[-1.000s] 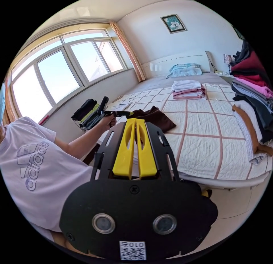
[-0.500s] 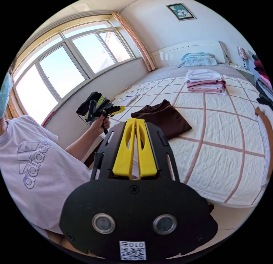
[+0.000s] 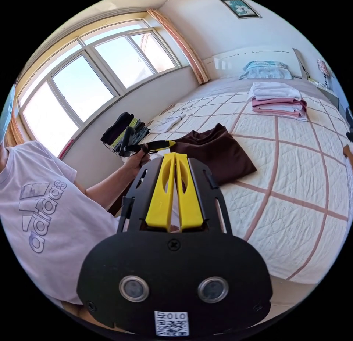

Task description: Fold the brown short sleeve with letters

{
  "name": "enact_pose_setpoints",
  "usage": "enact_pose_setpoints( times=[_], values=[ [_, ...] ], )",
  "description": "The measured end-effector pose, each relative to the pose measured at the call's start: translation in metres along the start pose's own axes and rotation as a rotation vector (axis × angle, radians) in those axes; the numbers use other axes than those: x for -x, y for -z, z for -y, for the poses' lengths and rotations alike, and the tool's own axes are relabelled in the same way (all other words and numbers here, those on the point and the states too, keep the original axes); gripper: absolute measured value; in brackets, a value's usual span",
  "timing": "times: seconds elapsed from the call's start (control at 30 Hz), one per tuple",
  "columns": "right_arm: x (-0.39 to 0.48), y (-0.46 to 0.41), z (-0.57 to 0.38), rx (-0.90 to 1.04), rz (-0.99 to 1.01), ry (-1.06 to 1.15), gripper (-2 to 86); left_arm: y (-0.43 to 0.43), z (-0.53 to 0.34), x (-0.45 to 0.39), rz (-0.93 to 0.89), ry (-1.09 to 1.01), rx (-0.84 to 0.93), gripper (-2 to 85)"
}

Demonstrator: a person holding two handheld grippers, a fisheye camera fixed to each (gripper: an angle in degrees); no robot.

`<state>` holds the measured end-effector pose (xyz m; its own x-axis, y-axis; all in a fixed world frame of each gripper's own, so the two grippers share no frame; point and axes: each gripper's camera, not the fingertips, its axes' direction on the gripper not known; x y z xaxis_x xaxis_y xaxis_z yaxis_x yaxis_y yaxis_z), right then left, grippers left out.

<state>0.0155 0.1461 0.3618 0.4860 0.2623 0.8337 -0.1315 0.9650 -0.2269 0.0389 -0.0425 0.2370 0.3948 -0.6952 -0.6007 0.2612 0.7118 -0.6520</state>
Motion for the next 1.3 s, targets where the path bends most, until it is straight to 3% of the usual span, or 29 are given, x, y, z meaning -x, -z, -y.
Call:
enact_pose_setpoints(
  times=[0.2, 0.4, 0.6, 0.77, 0.93, 1.1, 1.2, 1.3],
  values=[
    [-0.022, 0.009, -0.010, -0.011, -0.026, -0.076, 3.3, 0.011, 0.002, -0.075, -0.029, -0.221, -0.015, 3.3],
    [-0.038, 0.019, -0.002, -0.006, 0.003, -0.091, 6.8, -0.012, -0.020, -0.157, -0.236, -0.475, 0.043, 3.2],
    [-0.078, 0.033, -0.013, -0.082, 0.252, -0.190, 13.6, -0.034, -0.059, -0.170, -0.317, -0.455, 0.116, 2.9],
    [-0.113, 0.020, -0.017, -0.103, 0.409, -0.306, 16.0, -0.037, -0.083, -0.189, -0.264, -0.574, 0.122, 3.0],
    [-0.114, -0.010, 0.011, 0.042, 0.325, -0.277, 15.1, -0.042, -0.100, -0.219, -0.189, -0.722, 0.128, 4.0],
    [-0.115, -0.032, 0.033, 0.145, 0.246, -0.245, 7.3, -0.032, -0.109, -0.236, -0.168, -0.846, 0.127, 5.1],
    [-0.113, -0.019, 0.037, 0.134, 0.056, -0.241, 5.9, -0.011, -0.101, -0.204, -0.193, -0.680, 0.093, 5.7],
    [-0.121, 0.015, 0.034, 0.055, -0.096, -0.267, 5.7, 0.007, -0.089, -0.158, -0.023, -0.506, 0.059, 6.2]
  ],
)
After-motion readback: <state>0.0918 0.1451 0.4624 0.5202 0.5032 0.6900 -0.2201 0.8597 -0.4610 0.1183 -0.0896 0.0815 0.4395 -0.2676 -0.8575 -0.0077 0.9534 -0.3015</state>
